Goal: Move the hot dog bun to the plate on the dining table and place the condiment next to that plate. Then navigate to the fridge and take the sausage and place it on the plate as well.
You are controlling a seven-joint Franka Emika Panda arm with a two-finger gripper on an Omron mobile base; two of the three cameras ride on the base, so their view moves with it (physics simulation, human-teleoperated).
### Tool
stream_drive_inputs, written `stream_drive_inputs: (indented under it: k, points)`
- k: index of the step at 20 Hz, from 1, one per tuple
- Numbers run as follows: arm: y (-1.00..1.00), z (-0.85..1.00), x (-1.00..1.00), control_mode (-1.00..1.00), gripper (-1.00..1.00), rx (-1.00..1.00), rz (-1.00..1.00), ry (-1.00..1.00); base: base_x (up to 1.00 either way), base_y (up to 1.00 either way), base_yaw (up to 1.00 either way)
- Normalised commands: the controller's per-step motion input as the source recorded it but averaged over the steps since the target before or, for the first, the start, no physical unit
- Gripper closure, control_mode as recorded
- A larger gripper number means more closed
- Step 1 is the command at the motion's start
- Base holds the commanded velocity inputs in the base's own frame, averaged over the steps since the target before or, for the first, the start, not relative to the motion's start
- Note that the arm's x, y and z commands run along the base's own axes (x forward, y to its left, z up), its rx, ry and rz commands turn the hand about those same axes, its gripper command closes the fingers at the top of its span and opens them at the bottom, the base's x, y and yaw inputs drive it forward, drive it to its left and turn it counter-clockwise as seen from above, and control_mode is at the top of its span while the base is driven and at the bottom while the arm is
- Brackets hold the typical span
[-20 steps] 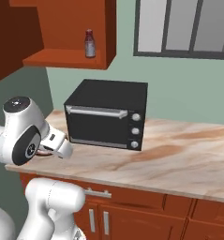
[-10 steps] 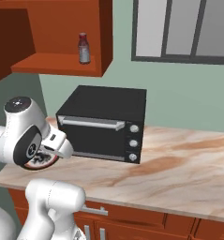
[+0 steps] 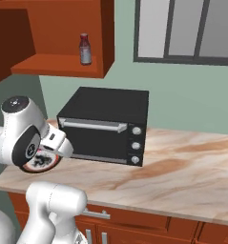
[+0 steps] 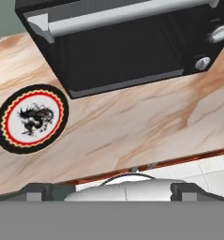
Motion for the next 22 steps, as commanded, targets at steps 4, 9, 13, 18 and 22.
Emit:
stream_drive_inputs:
  k: [4, 9, 13, 18, 22]
  points:
    - [0.28, 0.9, 0.4, -1.0, -1.0, -0.05, 0.0, -0.32, 0.0, 0.0, 0.0]
    - [0.16, 0.88, 0.2, -1.0, -1.0, -0.05, 0.0, -0.35, 0.0, 0.0, 0.0]
    - [0.01, 0.67, 0.12, -1.0, -1.0, -0.01, 0.0, -0.4, 0.0, 0.0, 0.0]
    - [0.0, 0.56, 0.07, -1.0, -1.0, 0.0, 0.02, -0.47, 0.0, 0.0, 0.0]
    - [0.06, 0.56, 0.09, -1.0, -1.0, 0.0, 0.01, -0.39, 0.0, 0.0, 0.0]
